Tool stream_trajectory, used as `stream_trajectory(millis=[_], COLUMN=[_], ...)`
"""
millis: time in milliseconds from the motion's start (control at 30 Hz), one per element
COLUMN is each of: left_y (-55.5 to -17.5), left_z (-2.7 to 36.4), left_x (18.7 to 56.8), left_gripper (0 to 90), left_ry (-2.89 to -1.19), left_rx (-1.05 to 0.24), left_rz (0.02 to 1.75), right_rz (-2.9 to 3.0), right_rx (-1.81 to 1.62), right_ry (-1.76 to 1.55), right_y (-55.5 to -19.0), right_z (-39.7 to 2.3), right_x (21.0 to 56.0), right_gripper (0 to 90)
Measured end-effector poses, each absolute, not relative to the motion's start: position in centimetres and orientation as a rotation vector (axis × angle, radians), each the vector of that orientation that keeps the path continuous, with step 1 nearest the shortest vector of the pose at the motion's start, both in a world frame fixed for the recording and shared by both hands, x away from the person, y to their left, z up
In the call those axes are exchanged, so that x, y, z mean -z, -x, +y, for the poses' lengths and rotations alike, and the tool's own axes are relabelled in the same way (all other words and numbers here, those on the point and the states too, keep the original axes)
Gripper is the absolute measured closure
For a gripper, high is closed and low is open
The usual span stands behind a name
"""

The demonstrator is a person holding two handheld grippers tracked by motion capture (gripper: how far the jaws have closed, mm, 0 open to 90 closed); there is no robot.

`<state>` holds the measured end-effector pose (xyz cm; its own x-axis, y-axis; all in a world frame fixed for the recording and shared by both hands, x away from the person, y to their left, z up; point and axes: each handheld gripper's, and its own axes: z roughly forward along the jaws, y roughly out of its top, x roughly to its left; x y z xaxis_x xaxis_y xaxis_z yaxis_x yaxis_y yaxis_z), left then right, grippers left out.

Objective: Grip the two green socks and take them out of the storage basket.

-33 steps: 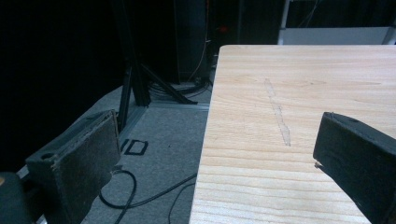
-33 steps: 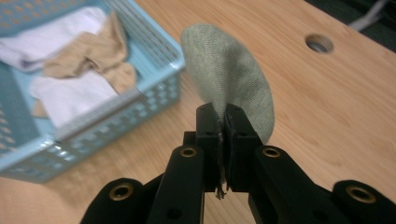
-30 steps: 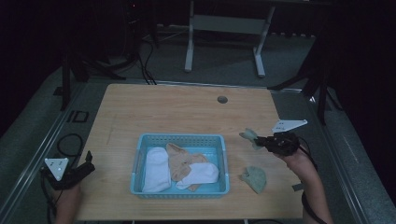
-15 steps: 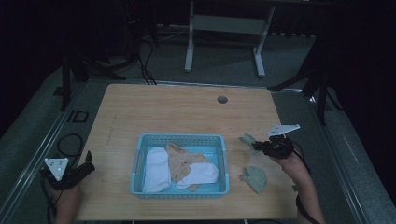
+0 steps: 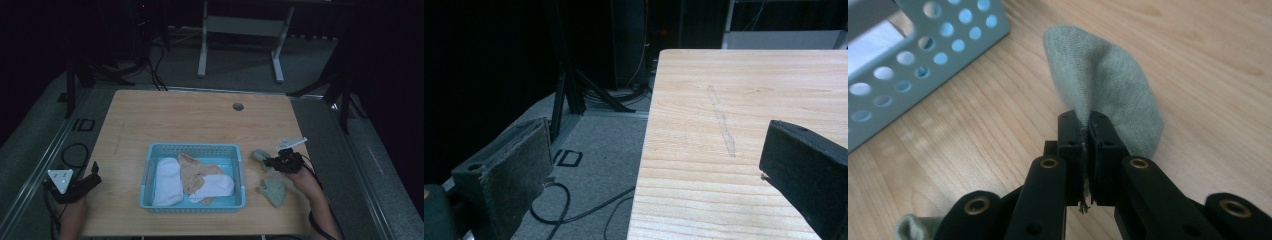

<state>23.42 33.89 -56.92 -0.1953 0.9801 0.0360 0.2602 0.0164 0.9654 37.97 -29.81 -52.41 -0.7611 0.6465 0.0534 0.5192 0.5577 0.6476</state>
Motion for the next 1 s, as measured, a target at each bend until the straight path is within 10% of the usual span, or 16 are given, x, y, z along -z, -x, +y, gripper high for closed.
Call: stream_trajectory(millis=[767,1000], left_y=[-23.4,-23.4], left_z=[33.9,33.8], left_x=[56.9,56.9], left_gripper=[0.8,0.7], left_ry=[-1.306,-1.302], left_rx=[-1.233,-1.235], left_rz=[1.548,1.549], right_rz=[2.448,2.359], right_rx=[-1.068,-1.106], right_ry=[-1.086,-1.136], right_y=[-35.6,-35.0], right_z=[-32.3,-34.0], right_x=[50.3,50.5], right_gripper=[33.3,34.4])
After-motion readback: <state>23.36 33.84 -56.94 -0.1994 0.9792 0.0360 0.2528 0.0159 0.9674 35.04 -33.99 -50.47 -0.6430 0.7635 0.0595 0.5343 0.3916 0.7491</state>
